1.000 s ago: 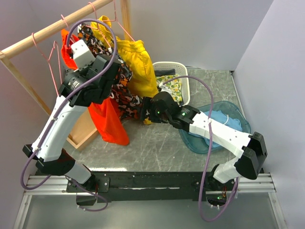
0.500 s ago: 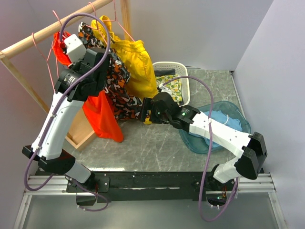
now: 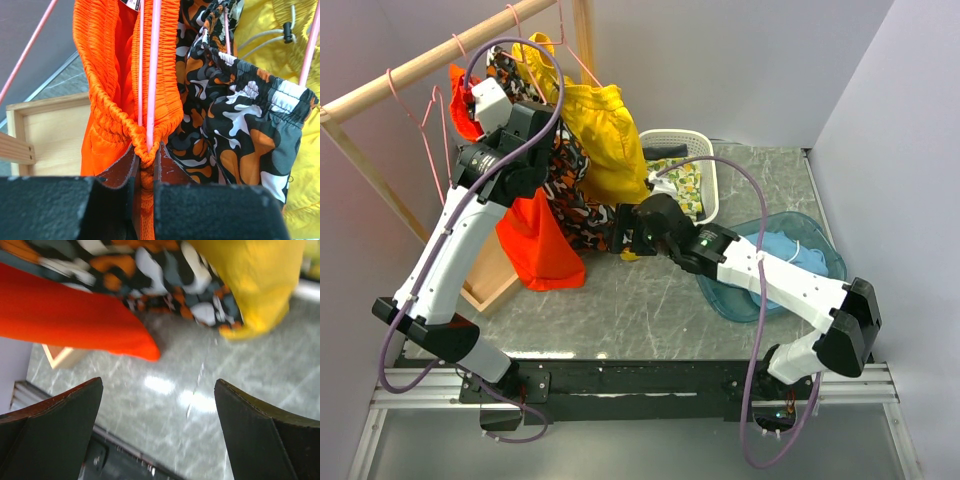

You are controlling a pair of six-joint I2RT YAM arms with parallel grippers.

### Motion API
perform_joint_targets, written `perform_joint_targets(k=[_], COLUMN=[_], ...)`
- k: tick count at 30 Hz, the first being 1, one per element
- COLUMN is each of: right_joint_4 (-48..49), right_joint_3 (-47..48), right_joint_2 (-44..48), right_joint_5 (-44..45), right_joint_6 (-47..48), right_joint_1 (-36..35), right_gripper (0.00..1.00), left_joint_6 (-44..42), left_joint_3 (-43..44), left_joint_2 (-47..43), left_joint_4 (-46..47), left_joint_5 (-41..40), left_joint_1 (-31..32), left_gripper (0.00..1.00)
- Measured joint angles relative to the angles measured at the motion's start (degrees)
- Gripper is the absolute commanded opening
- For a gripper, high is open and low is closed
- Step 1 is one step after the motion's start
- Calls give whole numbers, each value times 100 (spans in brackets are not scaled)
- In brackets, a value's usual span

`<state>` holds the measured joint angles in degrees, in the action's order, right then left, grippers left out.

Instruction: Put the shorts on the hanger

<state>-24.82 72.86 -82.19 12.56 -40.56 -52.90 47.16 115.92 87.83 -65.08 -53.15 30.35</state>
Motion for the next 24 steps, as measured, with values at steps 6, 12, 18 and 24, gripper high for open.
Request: perform_joint_targets(k=[6,12,18,24], right_joint_4=[1132,2306,2868,3136], right_joint_3=[55,111,317,647], right_joint_2=[-146,-785,-1390,-1849], right_joint_5=[664,1167,1484,1593], right_joint_6=[883,1926,2546,2796], right_joint_1=[-313,-509,-522,-522], right_gripper=[100,100,92,32], left_joint_6=[-59,-114,-149,-188], left_joint_3=[-9,-9,-9,-9], left_joint_2=[-2,-2,-2,-2], left_joint_4=[87,103,138,144], left_joint_5=[87,125,153,186], left_joint_1=[-28,-39,-55,-55], left_gripper=[1,1,1,1])
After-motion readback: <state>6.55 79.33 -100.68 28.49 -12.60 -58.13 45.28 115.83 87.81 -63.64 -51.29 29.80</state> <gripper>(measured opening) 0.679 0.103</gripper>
